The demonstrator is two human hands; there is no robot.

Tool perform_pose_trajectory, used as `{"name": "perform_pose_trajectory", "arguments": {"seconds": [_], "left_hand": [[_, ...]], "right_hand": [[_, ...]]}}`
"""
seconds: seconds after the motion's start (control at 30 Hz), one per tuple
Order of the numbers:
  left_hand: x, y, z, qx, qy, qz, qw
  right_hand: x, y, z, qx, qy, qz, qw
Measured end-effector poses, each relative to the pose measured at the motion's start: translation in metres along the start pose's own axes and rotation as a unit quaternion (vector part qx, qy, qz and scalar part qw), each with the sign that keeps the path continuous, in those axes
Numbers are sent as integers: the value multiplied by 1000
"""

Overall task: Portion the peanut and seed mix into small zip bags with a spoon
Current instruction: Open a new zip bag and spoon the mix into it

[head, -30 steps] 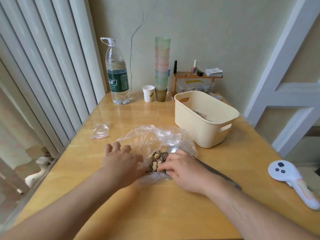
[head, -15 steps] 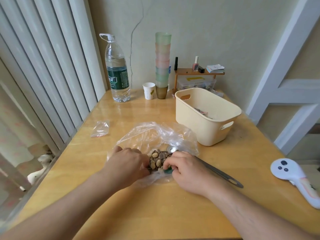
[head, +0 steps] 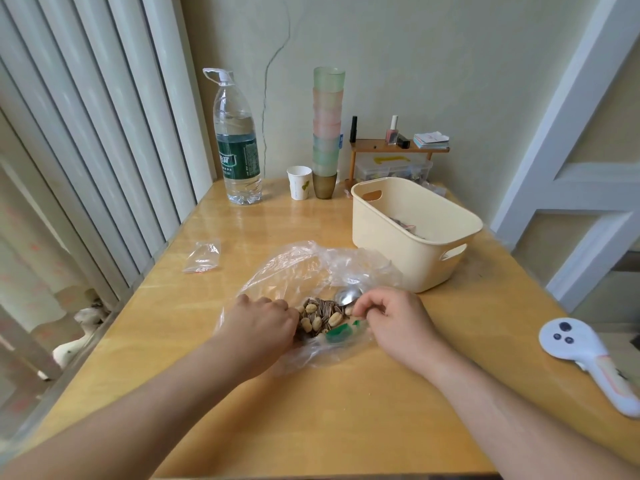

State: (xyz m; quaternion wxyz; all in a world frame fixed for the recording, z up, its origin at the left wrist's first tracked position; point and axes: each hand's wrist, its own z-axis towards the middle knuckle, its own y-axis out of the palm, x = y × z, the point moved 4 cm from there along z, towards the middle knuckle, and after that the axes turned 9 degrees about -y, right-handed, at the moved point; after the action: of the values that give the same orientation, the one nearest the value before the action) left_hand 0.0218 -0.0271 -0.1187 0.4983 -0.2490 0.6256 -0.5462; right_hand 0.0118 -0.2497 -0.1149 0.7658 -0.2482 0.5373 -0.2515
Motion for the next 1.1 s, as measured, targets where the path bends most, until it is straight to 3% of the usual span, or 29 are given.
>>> {"name": "perform_pose_trajectory", "arguments": {"seconds": [0.17,0.3,0.43,0.6,0.73,0.87,0.97,1.03,1.1], "left_hand": [[-6,-2,3,-24,-11,62,998],[-8,-3,0,-53,-2,44,998],[-15,-11,6,-53,-45,-18,997],[-8,-38,22,51,-105,-149,982],[-3,-7,36,14,-81,-221,972],[-22,11,50,79,-54,-300,949],[-30,6,67,58,-45,-343,936],[-30,-2,75,75,-51,-307,947],[-28,-18,72,171,-64,-199,963]], "right_hand": [[3,6,4,-71,43,2,997],[-5,8,8,-70,-12,-83,994],[-10,15,12,-75,-56,-127,987],[-18,18,13,-104,-59,-159,980],[-26,18,18,-103,-50,-166,980],[-32,25,25,-104,-47,-175,978],[-36,27,30,-103,-43,-165,980],[-37,27,34,-94,-50,-171,980],[-37,25,37,-77,-82,-211,971]]}}
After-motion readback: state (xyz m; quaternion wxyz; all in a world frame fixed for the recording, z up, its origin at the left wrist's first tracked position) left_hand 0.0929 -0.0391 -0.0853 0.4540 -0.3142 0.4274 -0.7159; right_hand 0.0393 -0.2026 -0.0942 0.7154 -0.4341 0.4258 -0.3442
